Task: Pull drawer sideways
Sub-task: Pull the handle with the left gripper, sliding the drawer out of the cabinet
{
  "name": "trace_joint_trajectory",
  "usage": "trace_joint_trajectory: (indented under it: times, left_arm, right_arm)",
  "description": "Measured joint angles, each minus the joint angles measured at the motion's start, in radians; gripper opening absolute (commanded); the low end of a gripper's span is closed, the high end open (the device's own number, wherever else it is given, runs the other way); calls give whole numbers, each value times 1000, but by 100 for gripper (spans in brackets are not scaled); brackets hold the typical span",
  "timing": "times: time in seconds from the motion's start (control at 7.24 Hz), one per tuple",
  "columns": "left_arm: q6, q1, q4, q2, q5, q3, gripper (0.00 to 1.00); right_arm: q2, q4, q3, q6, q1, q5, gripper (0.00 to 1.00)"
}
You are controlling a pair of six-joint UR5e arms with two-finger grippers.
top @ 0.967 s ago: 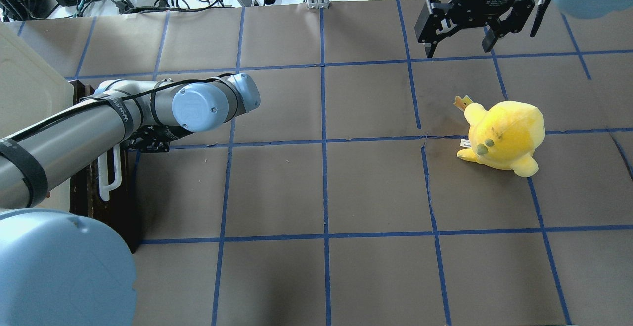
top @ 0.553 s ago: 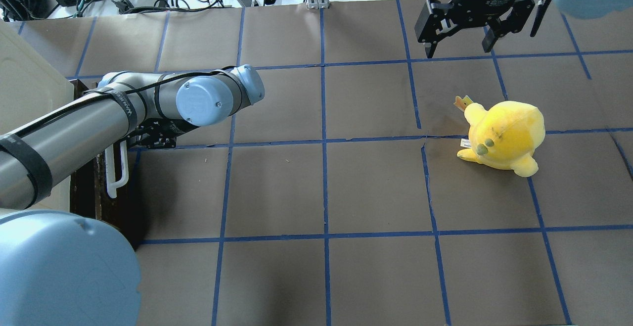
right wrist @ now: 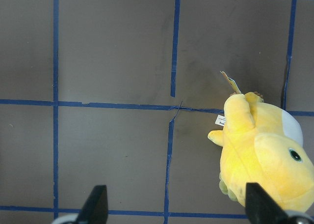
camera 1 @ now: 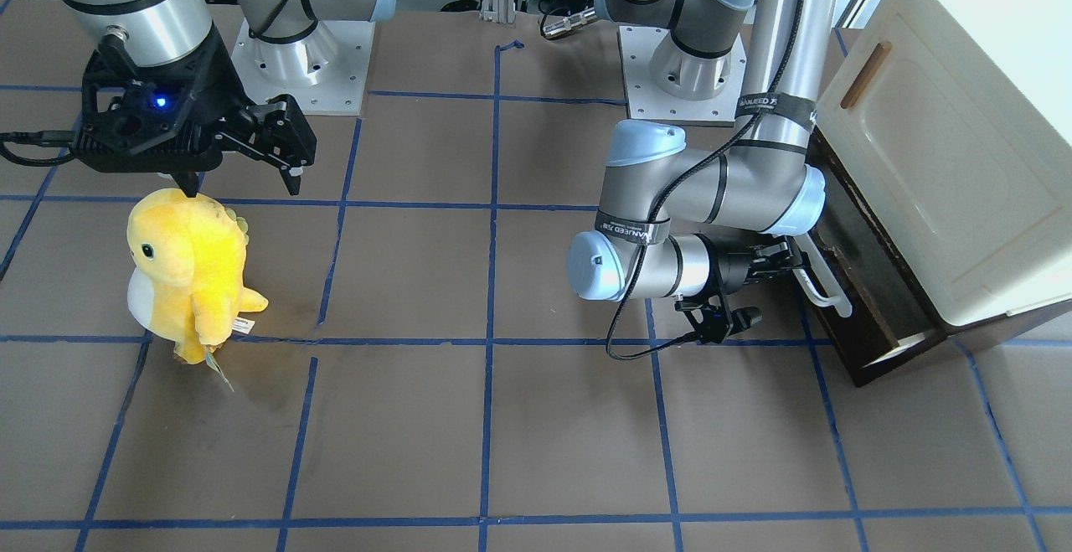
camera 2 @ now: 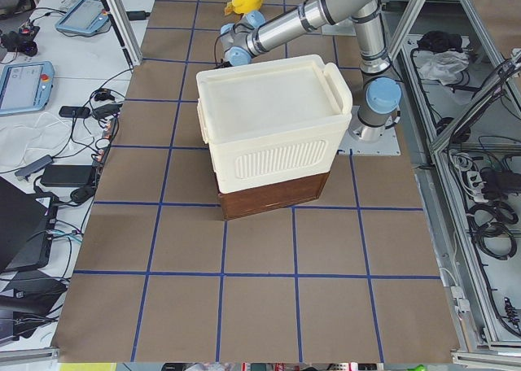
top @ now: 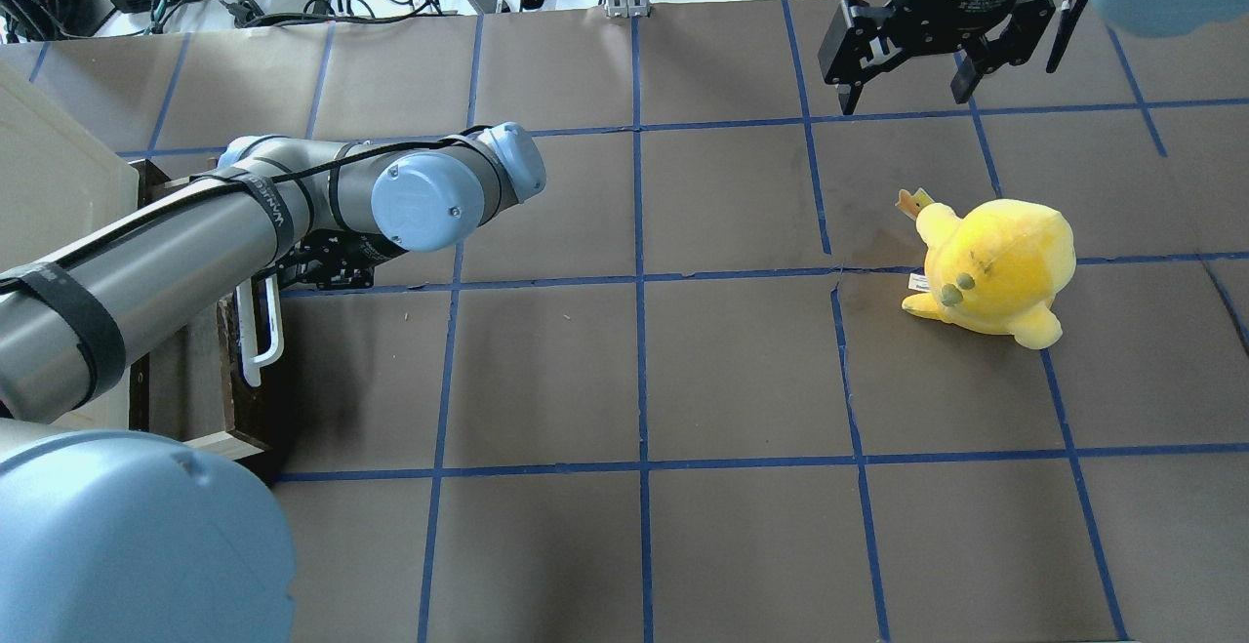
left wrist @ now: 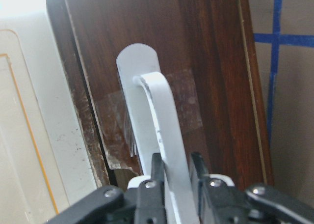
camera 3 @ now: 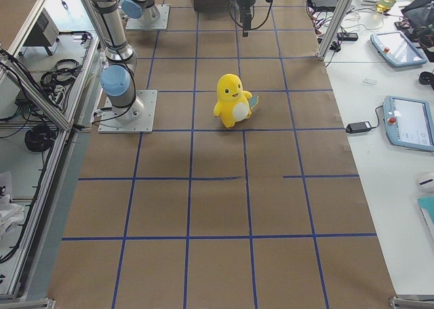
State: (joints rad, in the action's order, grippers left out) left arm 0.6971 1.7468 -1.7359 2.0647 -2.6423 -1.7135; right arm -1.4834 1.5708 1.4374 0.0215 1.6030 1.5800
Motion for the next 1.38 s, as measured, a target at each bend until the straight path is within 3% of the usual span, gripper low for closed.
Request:
trace_joint_trajectory:
  times: [1.38]
  left_arm:
    - [-39,56,32,2,85,54,16]
  right_arm:
    - [0,0,0,1,0,0,100]
